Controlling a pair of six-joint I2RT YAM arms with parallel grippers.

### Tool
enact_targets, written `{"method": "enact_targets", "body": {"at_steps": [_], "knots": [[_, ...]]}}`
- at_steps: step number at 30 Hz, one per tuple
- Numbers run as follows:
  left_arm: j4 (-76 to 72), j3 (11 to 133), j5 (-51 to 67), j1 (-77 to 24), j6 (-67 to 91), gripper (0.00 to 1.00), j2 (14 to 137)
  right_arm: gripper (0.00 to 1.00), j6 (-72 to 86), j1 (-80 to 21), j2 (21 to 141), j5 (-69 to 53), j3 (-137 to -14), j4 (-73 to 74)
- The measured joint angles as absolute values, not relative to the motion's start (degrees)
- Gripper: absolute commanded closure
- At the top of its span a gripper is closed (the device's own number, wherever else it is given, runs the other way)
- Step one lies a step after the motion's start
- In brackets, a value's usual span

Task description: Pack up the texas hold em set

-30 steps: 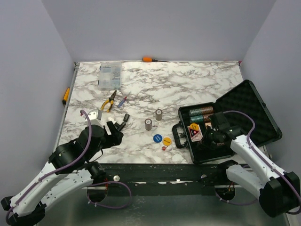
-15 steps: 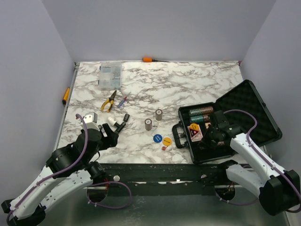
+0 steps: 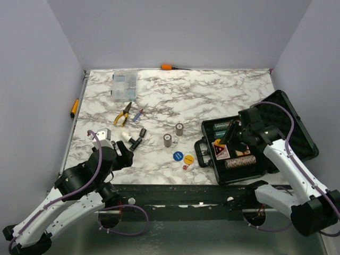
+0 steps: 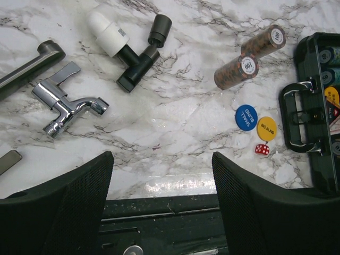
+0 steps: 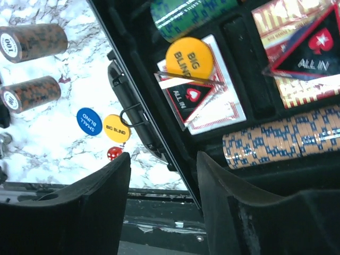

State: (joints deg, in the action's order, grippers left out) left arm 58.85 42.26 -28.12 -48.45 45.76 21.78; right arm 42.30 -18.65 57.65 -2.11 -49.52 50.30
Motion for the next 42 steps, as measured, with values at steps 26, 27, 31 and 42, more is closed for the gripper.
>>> {"method": "enact_targets", "body": {"at_steps": [26,27,31,42], "knots": [[57.76,41.76,-28.1,-48.45,44.91,0.01,20.56,0.35,27.97,-25.87,89.8,-0.49,-63.48,36.95],[57.65,41.65,-28.1,-48.45,44.82,0.01,20.51,0.36,27.75,-25.89,91.05,-0.21,-64.05,36.77],[57.21,41.47,-28.12,-48.45,44.64,0.01,20.12,0.41,26.59,-25.93,95.74,0.91,-66.65,35.79],[56.73,41.43,-28.12,-48.42,44.25,0.01,19.77,0.74,22.72,-25.93,104.6,3.33,-72.16,33.67]]}}
